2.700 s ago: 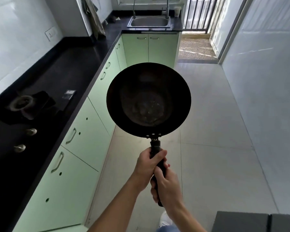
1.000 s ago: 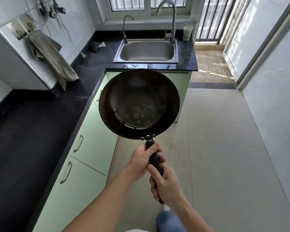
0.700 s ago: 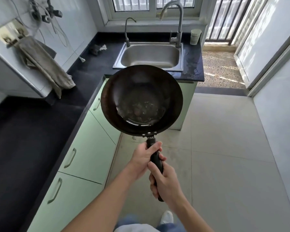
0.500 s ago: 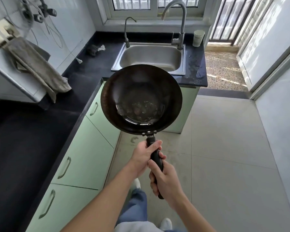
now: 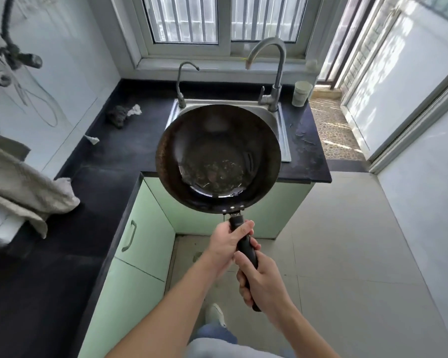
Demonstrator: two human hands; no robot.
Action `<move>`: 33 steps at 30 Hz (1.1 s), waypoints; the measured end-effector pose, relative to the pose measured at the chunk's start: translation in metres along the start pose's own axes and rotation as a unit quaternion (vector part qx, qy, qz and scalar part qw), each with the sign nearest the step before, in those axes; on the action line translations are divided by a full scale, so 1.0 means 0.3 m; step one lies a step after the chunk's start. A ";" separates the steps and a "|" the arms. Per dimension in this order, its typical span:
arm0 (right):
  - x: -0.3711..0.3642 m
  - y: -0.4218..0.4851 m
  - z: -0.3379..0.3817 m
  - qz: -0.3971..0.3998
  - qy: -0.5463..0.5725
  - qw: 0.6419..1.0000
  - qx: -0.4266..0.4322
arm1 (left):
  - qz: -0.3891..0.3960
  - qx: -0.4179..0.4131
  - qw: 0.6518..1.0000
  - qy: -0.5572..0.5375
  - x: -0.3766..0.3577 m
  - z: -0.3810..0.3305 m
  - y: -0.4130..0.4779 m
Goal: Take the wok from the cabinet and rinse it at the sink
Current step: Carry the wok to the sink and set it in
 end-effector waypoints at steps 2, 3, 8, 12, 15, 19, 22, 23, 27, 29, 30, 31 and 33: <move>-0.026 0.072 0.036 -0.009 0.000 1.000 0.003 | 0.009 -0.005 1.000 0.015 0.003 -0.062 0.060; -0.036 0.104 0.049 -0.012 0.001 1.000 0.002 | 0.014 -0.008 1.000 0.016 0.003 -0.088 0.088; -0.070 0.247 0.108 -0.026 0.014 1.000 0.004 | 0.029 -0.005 1.000 0.002 -0.005 -0.168 0.237; -0.065 0.346 0.124 -0.035 0.016 0.999 -0.004 | 0.029 0.008 1.000 0.007 -0.018 -0.185 0.344; -0.049 0.425 0.133 -0.036 0.015 0.999 -0.007 | 0.021 0.023 0.999 0.016 -0.035 -0.187 0.419; -0.026 0.553 0.140 -0.018 0.011 1.000 -0.022 | -0.001 0.039 0.999 0.019 -0.058 -0.191 0.539; 0.003 0.663 0.152 -0.003 -0.005 1.000 -0.028 | -0.026 0.057 0.998 0.011 -0.080 -0.193 0.642; 0.013 0.698 0.158 0.001 -0.009 1.000 -0.029 | -0.033 0.063 0.997 0.007 -0.089 -0.195 0.676; 0.042 0.837 0.171 0.010 -0.012 0.999 -0.041 | -0.058 0.077 0.995 -0.001 -0.126 -0.211 0.802; 0.049 0.893 0.171 0.013 -0.014 0.999 -0.049 | -0.075 0.086 0.993 0.001 -0.132 -0.210 0.853; 0.050 0.917 0.170 0.015 -0.015 0.998 -0.052 | -0.082 0.090 0.993 0.002 -0.132 -0.208 0.875; 0.050 0.939 0.167 0.015 -0.016 0.998 -0.054 | -0.087 0.094 0.992 0.003 -0.132 -0.207 0.895; 0.049 0.973 0.155 0.013 -0.015 0.998 -0.062 | -0.093 0.102 0.990 0.004 -0.128 -0.206 0.927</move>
Point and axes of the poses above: each hand's wrist, its own y-axis towards the middle knuckle, its own x-axis out of the back of the hand, z = x × y, the point moved 9 cm from there along y, towards the middle knuckle, and after that the axes turned 9 degrees about -z, right-handed, at the moved point
